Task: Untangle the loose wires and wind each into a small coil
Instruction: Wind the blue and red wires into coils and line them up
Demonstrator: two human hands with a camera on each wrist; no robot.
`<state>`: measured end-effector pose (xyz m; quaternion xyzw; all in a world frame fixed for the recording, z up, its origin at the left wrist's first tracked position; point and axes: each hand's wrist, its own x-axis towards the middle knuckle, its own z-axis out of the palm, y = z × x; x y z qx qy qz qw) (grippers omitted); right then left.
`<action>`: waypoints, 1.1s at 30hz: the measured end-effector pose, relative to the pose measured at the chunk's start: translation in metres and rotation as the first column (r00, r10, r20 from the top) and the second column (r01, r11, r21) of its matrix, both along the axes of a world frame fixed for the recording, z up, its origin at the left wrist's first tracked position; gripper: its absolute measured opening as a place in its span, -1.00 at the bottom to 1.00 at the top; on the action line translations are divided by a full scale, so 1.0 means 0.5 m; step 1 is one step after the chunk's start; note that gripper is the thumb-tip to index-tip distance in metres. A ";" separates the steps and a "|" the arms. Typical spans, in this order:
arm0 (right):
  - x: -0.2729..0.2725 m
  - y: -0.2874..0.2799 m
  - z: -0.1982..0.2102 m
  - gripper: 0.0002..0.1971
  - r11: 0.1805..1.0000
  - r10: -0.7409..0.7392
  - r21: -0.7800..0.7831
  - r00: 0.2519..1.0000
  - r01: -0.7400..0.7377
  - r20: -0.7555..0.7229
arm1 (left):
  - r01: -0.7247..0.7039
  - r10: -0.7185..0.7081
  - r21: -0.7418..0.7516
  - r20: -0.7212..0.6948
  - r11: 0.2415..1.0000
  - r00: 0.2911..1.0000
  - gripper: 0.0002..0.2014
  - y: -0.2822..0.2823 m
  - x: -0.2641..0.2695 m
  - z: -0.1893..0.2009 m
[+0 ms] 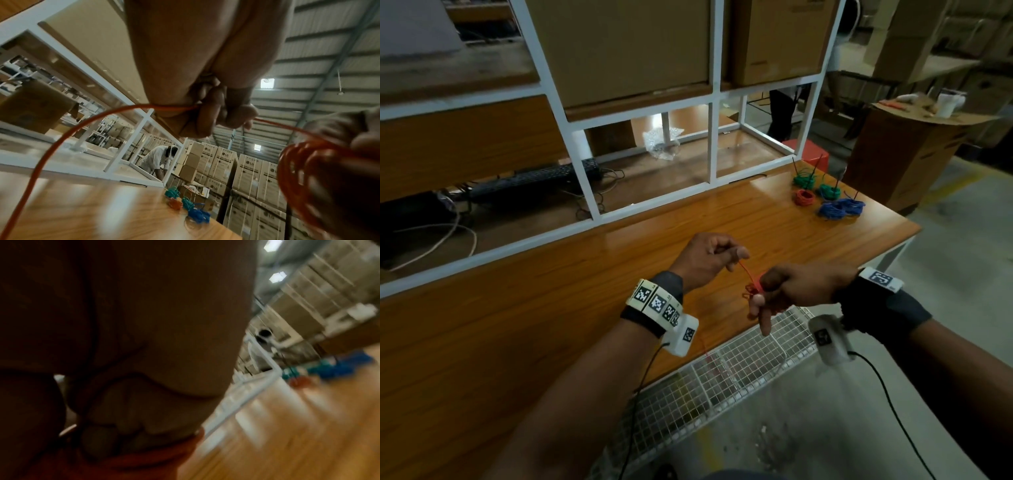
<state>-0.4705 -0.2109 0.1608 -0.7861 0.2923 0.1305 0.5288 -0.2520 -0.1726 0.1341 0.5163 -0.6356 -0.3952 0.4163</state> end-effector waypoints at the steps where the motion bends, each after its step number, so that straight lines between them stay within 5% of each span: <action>1: -0.003 0.001 -0.003 -0.75 0.990 0.002 0.138 0.993 -0.018 0.118 | 0.004 -0.004 -0.003 -0.047 1.000 0.999 -0.81 -0.001 -0.008 -0.001; 4: -0.009 -0.005 -0.005 -0.75 0.842 -0.168 0.531 0.888 -0.097 0.429 | 0.016 -0.022 -0.027 -0.240 1.000 0.971 -0.86 0.000 -0.037 -0.017; 8: 0.010 -0.001 0.015 -0.77 0.664 -0.541 0.736 0.596 -0.131 0.594 | -0.037 0.051 0.040 -0.457 0.999 0.888 -0.86 -0.002 -0.072 -0.038; 10: 0.022 -0.003 0.026 -0.76 0.699 -0.655 0.713 0.456 0.060 0.603 | -0.064 0.091 0.085 -0.371 0.994 0.924 -0.84 0.000 -0.087 -0.043; 12: 0.027 -0.011 0.022 -0.72 0.724 -0.689 0.602 0.405 0.338 0.601 | 0.016 0.026 0.122 -0.333 0.992 0.943 -0.82 0.008 -0.094 -0.047; 15: 0.026 -0.015 0.014 -0.69 0.716 -0.626 0.251 0.441 0.651 0.643 | 0.085 -0.027 0.195 -0.284 0.977 0.959 -0.76 0.014 -0.086 -0.064; 17: 0.017 -0.025 0.015 -0.73 0.624 -0.494 -0.208 0.586 0.754 0.643 | 0.106 -0.045 0.241 -0.248 0.965 0.968 -0.74 0.021 -0.074 -0.079; 19: -0.001 -0.041 0.013 -0.83 0.517 -0.388 -0.617 0.805 0.594 0.450 | 0.064 -0.031 0.235 -0.142 0.970 0.989 -0.74 0.027 -0.055 -0.086; 20: -0.011 -0.048 0.008 -0.86 0.538 -0.379 -0.695 0.873 0.477 0.306 | 0.019 -0.005 0.208 -0.069 0.978 0.998 -0.74 0.026 -0.042 -0.085; 23: -0.040 -0.043 -0.010 -0.77 0.813 -0.329 -0.517 0.944 0.270 -0.025 | -0.018 0.010 0.107 0.073 0.994 0.997 -0.77 0.021 0.004 -0.053; 25: -0.041 -0.017 -0.016 -0.64 0.934 -0.242 -0.293 0.965 0.204 -0.102 | 0.033 -0.046 0.070 0.199 0.997 0.979 -0.84 0.018 0.024 -0.019; 29: -0.018 0.030 -0.031 -0.37 0.974 -0.227 -0.001 0.970 0.228 0.087 | 0.046 -0.045 0.006 0.272 0.999 0.961 -0.86 -0.005 0.041 0.013; 33: -0.007 0.048 -0.017 -0.49 0.952 -0.178 0.285 0.956 0.108 0.231 | 0.043 -0.040 -0.015 0.144 0.999 0.989 -0.82 -0.008 0.024 0.003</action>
